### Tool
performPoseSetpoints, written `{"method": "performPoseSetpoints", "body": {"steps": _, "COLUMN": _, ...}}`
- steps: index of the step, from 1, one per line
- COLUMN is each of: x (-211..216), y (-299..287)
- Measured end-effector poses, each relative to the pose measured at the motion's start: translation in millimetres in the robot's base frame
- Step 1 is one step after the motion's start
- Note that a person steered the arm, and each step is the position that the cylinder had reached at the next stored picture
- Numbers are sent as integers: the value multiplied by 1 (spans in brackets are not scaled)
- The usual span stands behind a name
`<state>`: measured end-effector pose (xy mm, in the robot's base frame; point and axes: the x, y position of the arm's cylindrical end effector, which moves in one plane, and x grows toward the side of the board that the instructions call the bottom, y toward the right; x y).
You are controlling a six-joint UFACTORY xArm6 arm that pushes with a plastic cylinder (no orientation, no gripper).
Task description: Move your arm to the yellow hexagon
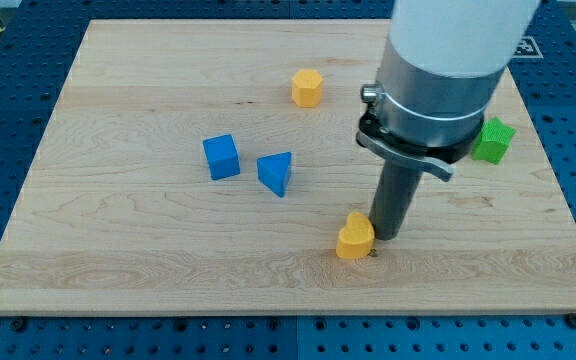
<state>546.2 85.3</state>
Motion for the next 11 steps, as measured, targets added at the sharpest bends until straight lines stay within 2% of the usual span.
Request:
{"method": "performPoseSetpoints", "body": {"steps": 2, "x": -23, "y": -31}}
{"method": "performPoseSetpoints", "body": {"steps": 4, "x": 3, "y": -40}}
{"method": "performPoseSetpoints", "body": {"steps": 6, "x": -75, "y": -39}}
{"method": "performPoseSetpoints", "body": {"steps": 7, "x": -118, "y": -61}}
{"method": "performPoseSetpoints", "body": {"steps": 8, "x": -171, "y": -114}}
{"method": "performPoseSetpoints", "body": {"steps": 9, "x": -233, "y": -133}}
{"method": "performPoseSetpoints", "body": {"steps": 10, "x": -236, "y": -88}}
{"method": "performPoseSetpoints", "body": {"steps": 11, "x": -228, "y": -82}}
